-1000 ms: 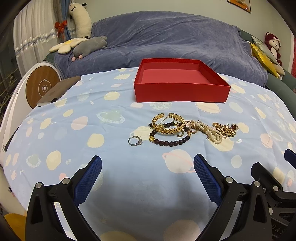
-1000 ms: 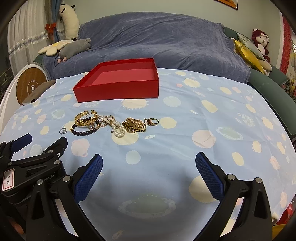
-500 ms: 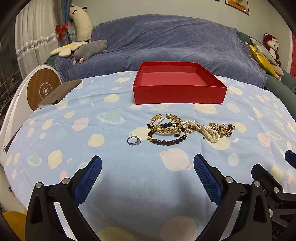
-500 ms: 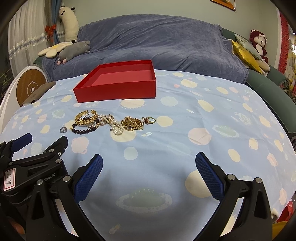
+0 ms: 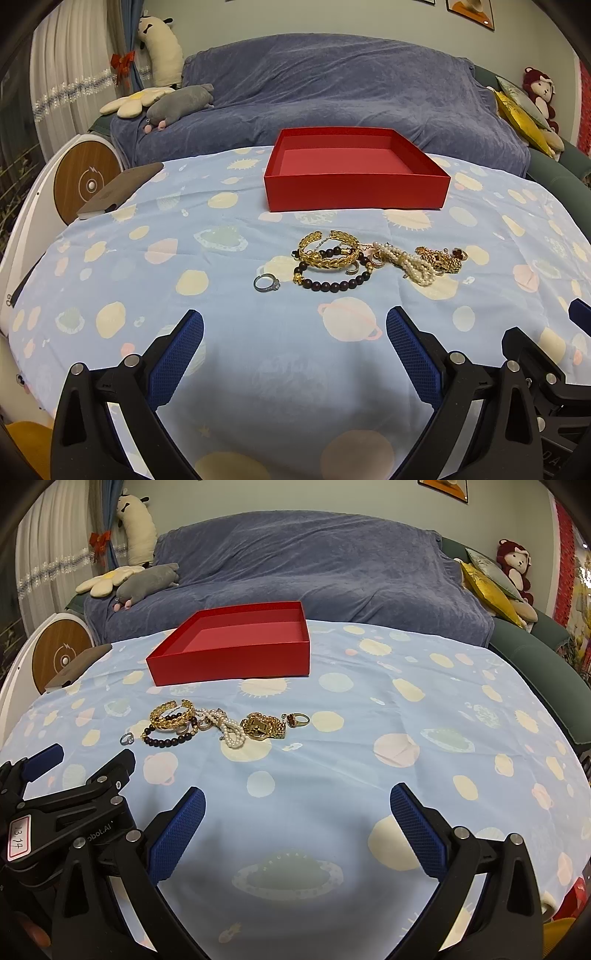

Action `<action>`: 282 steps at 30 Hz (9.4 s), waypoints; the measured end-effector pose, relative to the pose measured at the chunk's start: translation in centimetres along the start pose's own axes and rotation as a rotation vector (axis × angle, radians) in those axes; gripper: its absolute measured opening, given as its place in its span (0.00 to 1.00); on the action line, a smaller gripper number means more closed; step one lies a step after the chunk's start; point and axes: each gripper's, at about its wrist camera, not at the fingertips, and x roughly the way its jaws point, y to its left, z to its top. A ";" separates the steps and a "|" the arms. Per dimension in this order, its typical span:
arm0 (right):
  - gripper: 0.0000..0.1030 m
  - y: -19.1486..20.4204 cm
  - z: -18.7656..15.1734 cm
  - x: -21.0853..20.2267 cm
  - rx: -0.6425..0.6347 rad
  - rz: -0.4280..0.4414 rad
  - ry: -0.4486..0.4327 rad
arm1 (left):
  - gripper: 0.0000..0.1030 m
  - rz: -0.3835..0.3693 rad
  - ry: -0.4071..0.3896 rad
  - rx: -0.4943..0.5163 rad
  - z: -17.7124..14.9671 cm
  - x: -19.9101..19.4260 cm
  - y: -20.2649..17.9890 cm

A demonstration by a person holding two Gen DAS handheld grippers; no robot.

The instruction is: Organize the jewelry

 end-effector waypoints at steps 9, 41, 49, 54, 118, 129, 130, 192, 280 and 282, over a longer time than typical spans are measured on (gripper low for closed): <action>0.95 0.0 0.0 0.0 0.000 0.000 0.001 | 0.93 0.000 0.000 0.000 0.0 0.0 0.0; 0.95 -0.2 0.1 0.0 -0.002 -0.002 -0.002 | 0.92 0.000 -0.002 0.000 0.0 0.1 0.1; 0.95 -0.2 0.0 0.0 -0.003 -0.002 -0.002 | 0.92 0.000 -0.002 0.000 0.0 0.1 0.1; 0.95 -0.1 0.0 0.0 -0.004 -0.003 -0.003 | 0.93 -0.001 -0.001 -0.002 0.0 0.1 0.1; 0.35 4.9 6.8 12.4 -0.295 0.309 0.228 | 0.53 -0.307 0.048 -0.063 12.1 5.4 5.0; 0.15 5.5 6.2 12.9 -0.362 0.329 0.245 | 0.53 -0.337 0.067 -0.057 12.1 6.1 4.5; 0.15 5.5 6.2 12.9 -0.363 0.330 0.245 | 0.53 -0.330 0.072 -0.057 12.0 6.2 4.6; 0.15 3.2 3.1 8.9 -0.315 0.496 0.500 | 0.52 -0.238 0.147 0.020 10.2 11.4 1.1; 0.36 -2.5 7.7 4.3 -0.196 0.494 0.284 | 0.53 -0.381 -0.022 -0.009 13.3 3.5 1.2; 0.36 -1.7 6.6 5.3 -0.246 0.451 0.311 | 0.53 -0.396 0.000 -0.016 12.9 3.8 1.3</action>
